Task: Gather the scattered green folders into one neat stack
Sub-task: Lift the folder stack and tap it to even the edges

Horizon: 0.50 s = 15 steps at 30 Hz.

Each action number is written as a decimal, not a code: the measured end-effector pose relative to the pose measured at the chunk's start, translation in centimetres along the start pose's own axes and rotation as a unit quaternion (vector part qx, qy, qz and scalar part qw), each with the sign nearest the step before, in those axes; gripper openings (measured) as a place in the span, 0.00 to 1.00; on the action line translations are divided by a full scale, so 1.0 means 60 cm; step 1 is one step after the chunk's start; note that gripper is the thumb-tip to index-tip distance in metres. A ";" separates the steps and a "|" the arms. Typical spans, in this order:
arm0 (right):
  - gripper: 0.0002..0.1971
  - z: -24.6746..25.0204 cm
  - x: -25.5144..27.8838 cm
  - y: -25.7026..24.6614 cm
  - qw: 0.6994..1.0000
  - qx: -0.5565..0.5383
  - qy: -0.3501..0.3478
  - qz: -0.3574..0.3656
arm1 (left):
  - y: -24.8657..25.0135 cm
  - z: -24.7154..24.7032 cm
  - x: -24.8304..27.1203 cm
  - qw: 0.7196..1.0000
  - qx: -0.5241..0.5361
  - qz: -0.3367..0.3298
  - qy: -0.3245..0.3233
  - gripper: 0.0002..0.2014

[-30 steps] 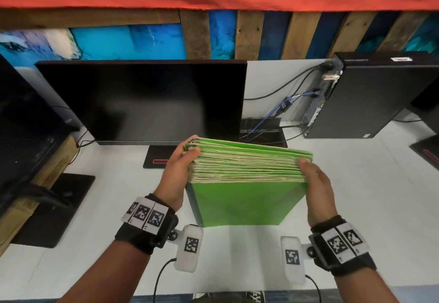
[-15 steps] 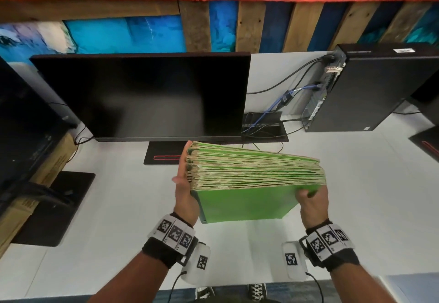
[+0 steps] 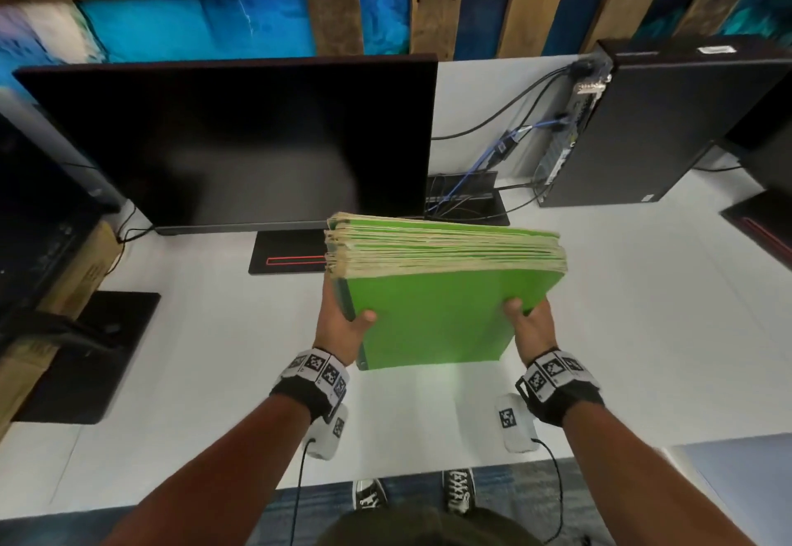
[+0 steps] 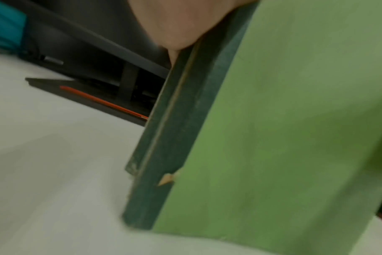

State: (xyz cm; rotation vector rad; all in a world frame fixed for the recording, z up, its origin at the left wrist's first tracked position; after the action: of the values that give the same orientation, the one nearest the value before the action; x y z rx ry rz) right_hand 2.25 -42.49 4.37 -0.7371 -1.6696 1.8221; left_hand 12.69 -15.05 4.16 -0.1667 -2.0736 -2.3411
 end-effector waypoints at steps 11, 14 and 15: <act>0.23 0.183 -0.116 -0.002 0.979 0.080 0.152 -0.112 | 0.018 -0.232 -0.009 0.997 -0.037 0.060 0.028 0.16; 0.31 0.284 -0.186 0.025 0.957 0.186 0.164 -0.152 | 0.009 -0.346 0.005 0.991 -0.057 0.123 0.004 0.17; 0.36 0.314 -0.204 0.037 0.946 0.220 0.166 -0.172 | 0.002 -0.383 0.011 0.987 -0.060 0.151 -0.006 0.21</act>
State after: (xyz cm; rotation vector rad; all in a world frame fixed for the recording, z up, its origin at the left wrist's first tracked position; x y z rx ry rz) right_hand -2.84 -64.46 3.90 -0.4848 -1.0454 1.6267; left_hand 10.37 -37.78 1.64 -0.4623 -1.7642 -2.2803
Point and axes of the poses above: each hand's wrist, its own x-axis away from the middle knuckle, its own z-axis out of the back of the hand, y = z × x, the point moved 9 cm from there along -x, towards the middle knuckle, and after that the axes turned 11 degrees about y, right-handed, at the moved point
